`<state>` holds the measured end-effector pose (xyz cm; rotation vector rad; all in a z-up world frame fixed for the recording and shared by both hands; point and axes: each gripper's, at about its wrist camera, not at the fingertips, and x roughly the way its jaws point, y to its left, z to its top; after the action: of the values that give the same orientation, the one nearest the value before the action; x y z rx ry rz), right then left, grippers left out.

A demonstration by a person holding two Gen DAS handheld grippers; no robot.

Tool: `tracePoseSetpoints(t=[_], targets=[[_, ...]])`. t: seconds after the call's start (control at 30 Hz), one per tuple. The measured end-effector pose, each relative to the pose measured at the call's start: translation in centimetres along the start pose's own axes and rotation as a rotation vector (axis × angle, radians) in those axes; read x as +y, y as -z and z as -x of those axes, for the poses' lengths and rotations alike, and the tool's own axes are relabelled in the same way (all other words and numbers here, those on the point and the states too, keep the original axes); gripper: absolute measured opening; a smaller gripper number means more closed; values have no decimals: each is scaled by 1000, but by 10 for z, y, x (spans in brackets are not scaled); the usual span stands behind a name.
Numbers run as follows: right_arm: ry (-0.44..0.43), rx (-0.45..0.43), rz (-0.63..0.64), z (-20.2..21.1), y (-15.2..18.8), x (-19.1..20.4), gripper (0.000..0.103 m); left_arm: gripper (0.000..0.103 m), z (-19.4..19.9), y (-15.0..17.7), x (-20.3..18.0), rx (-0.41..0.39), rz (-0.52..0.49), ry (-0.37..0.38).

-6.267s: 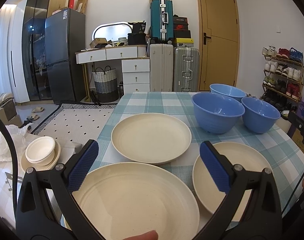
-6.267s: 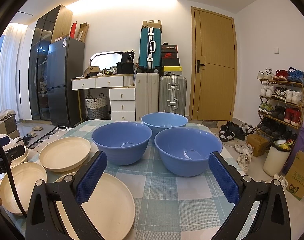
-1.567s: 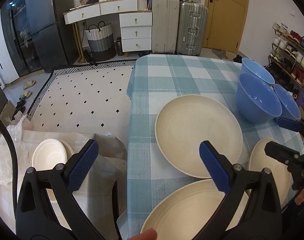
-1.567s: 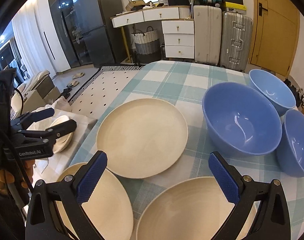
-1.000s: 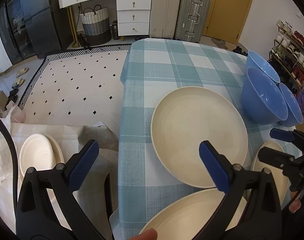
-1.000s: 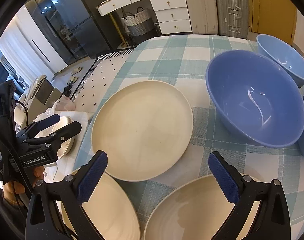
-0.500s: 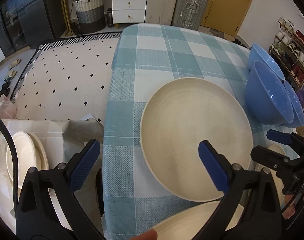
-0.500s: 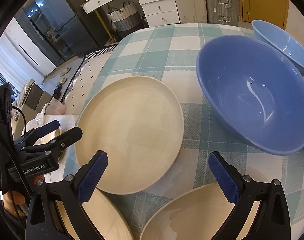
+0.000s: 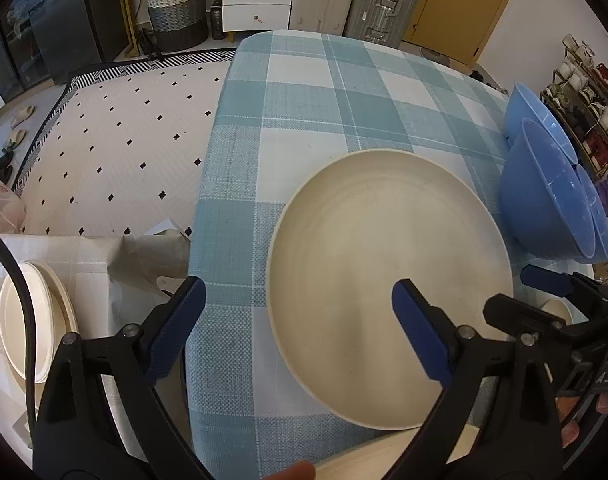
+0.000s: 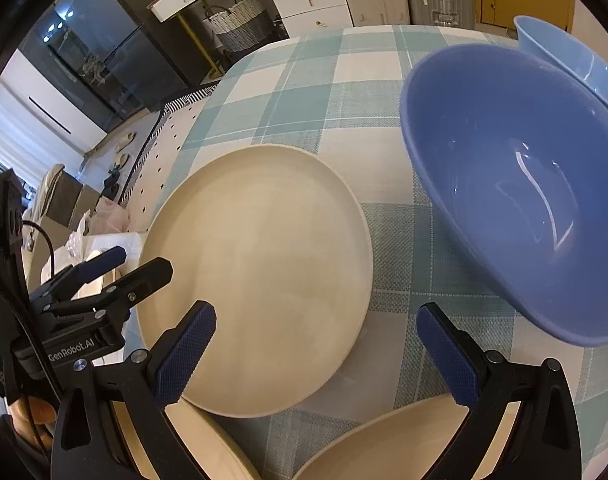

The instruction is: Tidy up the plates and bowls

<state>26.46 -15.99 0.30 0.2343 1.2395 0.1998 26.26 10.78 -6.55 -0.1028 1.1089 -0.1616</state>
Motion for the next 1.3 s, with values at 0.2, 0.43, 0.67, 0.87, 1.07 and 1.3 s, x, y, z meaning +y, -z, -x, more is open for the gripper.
tracePoseSetpoints(t=[0.2, 0.43, 0.67, 0.87, 1.07, 1.3], targets=[[1, 17, 12, -10, -2, 3, 94, 91, -5, -1, -3, 11, -8, -10], [-4, 22, 1, -16, -4, 4, 88, 86, -13, -1, -3, 36, -8, -16], [5, 30, -8, -21, -4, 3, 75, 73, -19, -2, 1, 50, 7, -3], [1, 32, -17, -23, -5, 2, 68, 66, -25, -2, 0, 71, 2, -13], [7, 33, -10, -24, -6, 1, 59, 58, -29, -1, -4, 79, -8, -12], [-1, 23, -30, -24, -6, -1, 52, 49, -30, -1, -8, 76, -15, -36]])
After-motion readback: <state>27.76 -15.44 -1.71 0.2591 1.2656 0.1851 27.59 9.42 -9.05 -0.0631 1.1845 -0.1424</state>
